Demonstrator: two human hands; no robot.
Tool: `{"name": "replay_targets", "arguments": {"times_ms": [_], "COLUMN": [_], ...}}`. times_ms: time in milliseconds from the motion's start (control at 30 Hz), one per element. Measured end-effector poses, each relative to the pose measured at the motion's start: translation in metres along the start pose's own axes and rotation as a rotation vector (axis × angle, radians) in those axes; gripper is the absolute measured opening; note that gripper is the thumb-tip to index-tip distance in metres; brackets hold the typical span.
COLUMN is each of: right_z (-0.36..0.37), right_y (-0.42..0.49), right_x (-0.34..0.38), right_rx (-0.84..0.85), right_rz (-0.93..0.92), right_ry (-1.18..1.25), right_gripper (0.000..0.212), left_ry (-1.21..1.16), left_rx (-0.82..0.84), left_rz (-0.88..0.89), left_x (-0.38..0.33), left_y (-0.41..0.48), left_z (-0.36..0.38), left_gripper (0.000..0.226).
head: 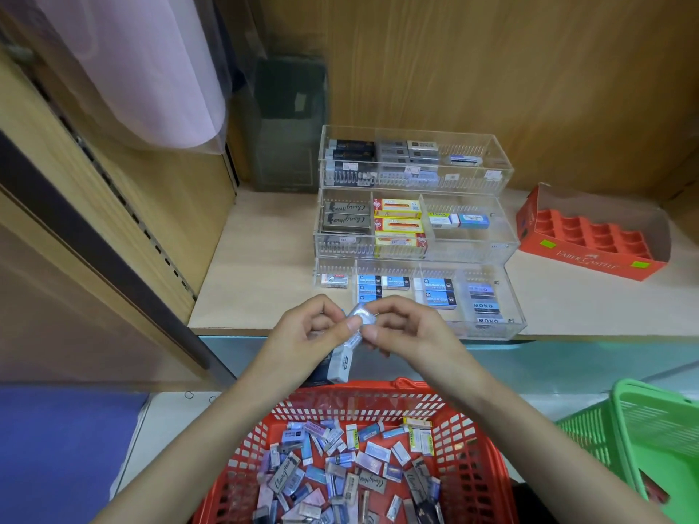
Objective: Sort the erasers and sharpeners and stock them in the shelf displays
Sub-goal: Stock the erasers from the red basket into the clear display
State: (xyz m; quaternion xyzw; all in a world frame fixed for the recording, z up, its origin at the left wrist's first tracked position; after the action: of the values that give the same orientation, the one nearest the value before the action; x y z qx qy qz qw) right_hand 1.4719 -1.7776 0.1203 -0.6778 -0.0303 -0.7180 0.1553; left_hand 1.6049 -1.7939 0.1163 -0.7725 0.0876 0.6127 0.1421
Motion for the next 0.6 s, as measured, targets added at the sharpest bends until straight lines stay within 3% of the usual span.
{"name": "replay_targets", "arguments": {"times_ms": [133, 200, 333, 500, 600], "right_z": [-0.007, -0.011, -0.010, -0.013, -0.013], "right_y": [0.005, 0.004, 0.002, 0.002, 0.001], "right_x": [-0.001, 0.006, 0.013, 0.014, 0.016], "right_rx": [-0.098, -0.108, -0.086, -0.041, -0.053], "right_rz": [-0.004, -0.076, -0.167, -0.132, -0.137], "right_ry": [0.184, 0.149, 0.034, 0.102, -0.069], "right_gripper": [0.016, 0.019, 0.030, 0.038, 0.043], "left_ry": [-0.077, -0.077, -0.130, -0.112, -0.085], "left_rx": [-0.007, 0.008, 0.067, 0.007, -0.021], "left_rz": [-0.095, -0.148, -0.094, -0.017, -0.012], "left_x": [0.003, 0.005, -0.003, -0.004, -0.003], "left_y": [-0.001, -0.001, -0.002, 0.002, 0.005], "left_z": [0.000, 0.000, 0.003, -0.002, -0.005], "left_gripper": [0.048, 0.062, 0.033, 0.021, 0.017]}}
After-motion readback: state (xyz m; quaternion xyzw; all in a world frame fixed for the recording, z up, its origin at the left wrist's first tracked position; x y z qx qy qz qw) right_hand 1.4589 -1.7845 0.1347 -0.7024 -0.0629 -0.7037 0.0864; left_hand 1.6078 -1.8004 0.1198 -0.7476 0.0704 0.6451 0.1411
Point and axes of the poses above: each hand's wrist, its own y-axis towards the middle knuckle, its own z-axis out of the palm, x = y × z, the point moved 7 cm from there along y, towards the middle knuckle, and after that the axes turned 4 degrees about y, right-handed, at the moved point
